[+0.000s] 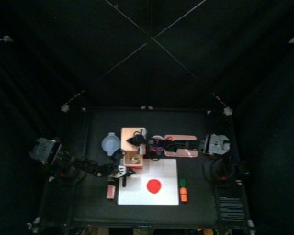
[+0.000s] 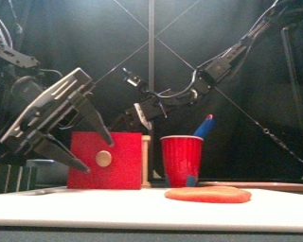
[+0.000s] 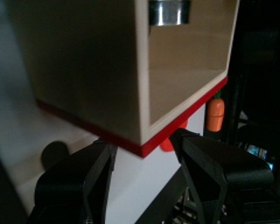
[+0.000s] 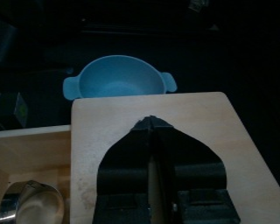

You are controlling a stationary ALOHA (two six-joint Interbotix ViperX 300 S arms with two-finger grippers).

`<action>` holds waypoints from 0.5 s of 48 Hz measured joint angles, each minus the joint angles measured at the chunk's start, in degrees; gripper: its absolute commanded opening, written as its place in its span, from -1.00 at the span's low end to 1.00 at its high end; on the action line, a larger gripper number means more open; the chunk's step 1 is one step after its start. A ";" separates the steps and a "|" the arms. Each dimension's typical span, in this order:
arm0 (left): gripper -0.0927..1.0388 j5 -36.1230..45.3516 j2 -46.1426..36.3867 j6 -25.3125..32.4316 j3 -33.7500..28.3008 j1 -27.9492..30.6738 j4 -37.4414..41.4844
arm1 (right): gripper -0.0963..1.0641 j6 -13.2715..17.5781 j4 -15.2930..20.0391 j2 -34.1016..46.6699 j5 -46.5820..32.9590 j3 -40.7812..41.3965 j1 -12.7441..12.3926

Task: Get the cutter from the drawer then cut the dough then place the extra dough in the bowl
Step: Place the cutter on the board

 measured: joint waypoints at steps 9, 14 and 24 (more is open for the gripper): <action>0.66 1.67 -9.32 0.97 3.87 -0.18 0.79 | -0.79 0.00 0.00 -0.09 0.62 -0.26 0.09; 0.66 0.09 -15.82 2.20 6.33 0.18 5.10 | -0.79 0.00 -0.09 0.09 1.32 -0.88 0.35; 0.66 -7.38 -25.75 7.29 10.37 6.33 15.64 | -0.79 0.09 0.35 -1.32 5.36 -2.02 1.67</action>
